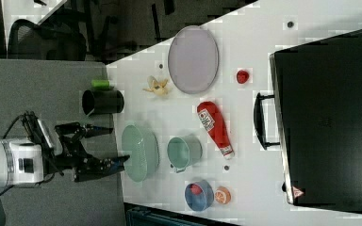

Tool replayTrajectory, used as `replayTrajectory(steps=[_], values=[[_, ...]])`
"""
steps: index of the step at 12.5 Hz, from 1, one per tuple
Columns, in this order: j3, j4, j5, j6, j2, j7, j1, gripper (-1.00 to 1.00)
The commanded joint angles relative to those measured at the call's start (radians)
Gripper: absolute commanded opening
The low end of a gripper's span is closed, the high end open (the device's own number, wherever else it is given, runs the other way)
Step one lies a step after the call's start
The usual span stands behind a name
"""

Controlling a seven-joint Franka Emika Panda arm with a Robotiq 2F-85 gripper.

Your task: Pick Ketchup from the table and place it in strainer.

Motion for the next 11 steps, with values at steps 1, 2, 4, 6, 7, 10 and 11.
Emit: replayTrajectory(steps=[1, 2, 4, 6, 7, 10, 11], values=[[0.052, -0.073, 0.011, 0.046, 0.081, -0.189, -0.010, 1.00], [0.063, -0.095, 0.011, 0.077, 0.092, -0.256, -0.010, 1.00], [0.081, -0.143, 0.011, 0.146, 0.116, -0.429, -0.009, 1.00], [0.092, -0.199, 0.011, 0.230, 0.136, -0.619, -0.009, 1.00], [0.094, -0.229, 0.011, 0.280, 0.146, -0.702, -0.009, 1.00], [0.095, -0.318, 0.011, 0.436, 0.180, -0.910, -0.008, 1.00], [0.098, -0.342, 0.011, 0.488, 0.198, -0.953, -0.007, 1.00]])
